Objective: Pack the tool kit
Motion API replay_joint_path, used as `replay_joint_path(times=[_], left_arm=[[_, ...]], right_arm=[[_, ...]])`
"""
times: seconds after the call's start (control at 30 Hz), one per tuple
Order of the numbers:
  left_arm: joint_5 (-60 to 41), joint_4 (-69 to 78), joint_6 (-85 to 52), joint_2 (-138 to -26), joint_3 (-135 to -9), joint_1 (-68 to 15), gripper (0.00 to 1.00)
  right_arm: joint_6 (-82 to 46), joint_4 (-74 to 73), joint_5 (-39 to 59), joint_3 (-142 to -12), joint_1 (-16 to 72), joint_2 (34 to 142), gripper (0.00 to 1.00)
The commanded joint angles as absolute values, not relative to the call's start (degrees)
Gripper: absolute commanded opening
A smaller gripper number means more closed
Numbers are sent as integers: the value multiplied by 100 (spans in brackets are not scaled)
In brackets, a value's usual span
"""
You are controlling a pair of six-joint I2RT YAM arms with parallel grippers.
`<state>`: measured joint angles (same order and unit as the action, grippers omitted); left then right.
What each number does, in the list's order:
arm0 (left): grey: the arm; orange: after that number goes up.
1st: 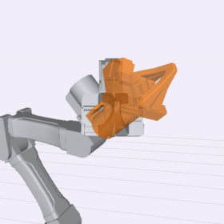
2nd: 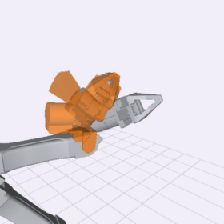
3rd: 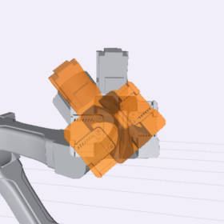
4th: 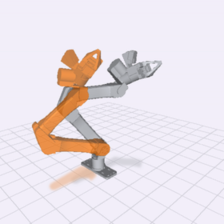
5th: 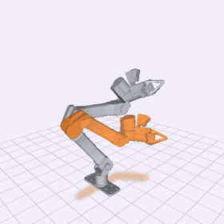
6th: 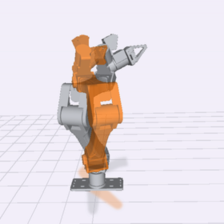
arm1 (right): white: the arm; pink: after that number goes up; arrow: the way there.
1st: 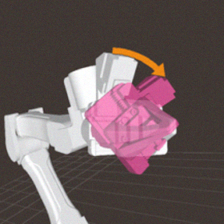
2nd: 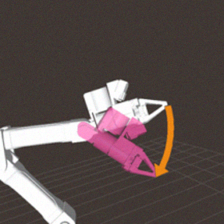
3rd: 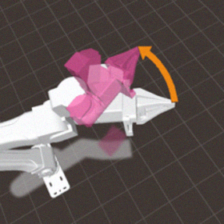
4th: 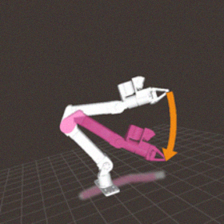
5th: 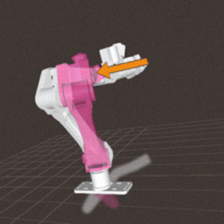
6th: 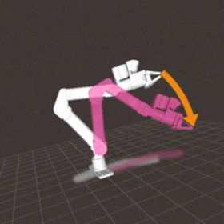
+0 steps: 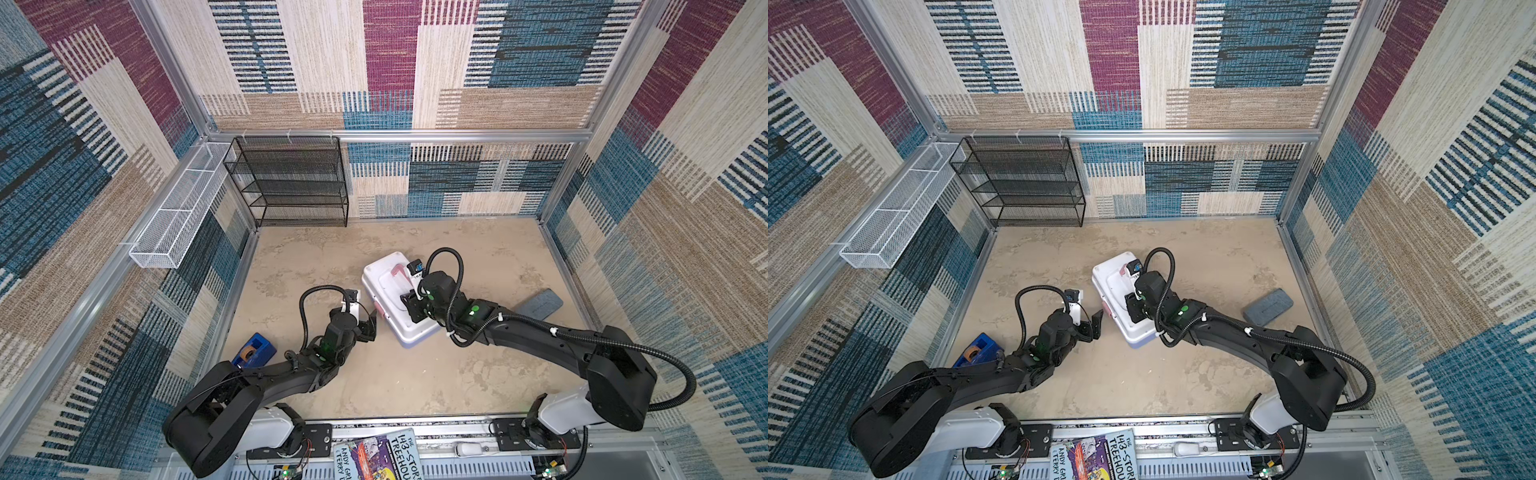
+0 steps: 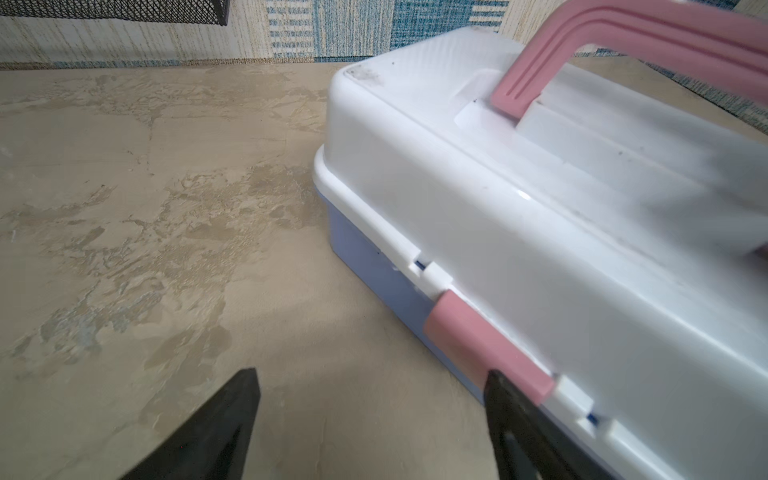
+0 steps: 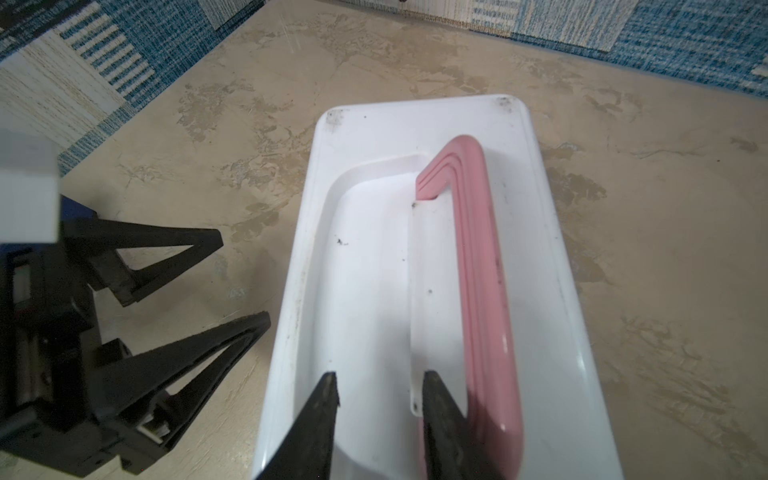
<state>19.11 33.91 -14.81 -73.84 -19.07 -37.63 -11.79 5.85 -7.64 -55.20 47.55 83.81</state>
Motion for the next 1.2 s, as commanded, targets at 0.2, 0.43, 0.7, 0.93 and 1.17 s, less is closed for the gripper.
replay_joint_path(times=[0.2, 0.43, 0.7, 0.93, 1.17], left_arm=[[1802, 3345, -1534, -7402, -1859, -3753, 87], [1802, 3269, -1547, -7351, -1813, -3745, 87], [1806, 3228, -1557, -7299, -1803, -3744, 87], [1786, 3258, -1597, -7290, -1778, -3743, 87], [1732, 3315, -1630, -7346, -1775, -3740, 87]], right_arm=[[-1179, 326, -791, -5427, 4750, 8113, 44], [-1142, 272, -812, -5414, 4755, 7982, 47], [-1087, 457, -1180, -5493, 4748, 8026, 48], [-1067, 444, -1362, -5465, 4737, 7943, 49], [-1125, 412, -1329, -5370, 4643, 8119, 49]])
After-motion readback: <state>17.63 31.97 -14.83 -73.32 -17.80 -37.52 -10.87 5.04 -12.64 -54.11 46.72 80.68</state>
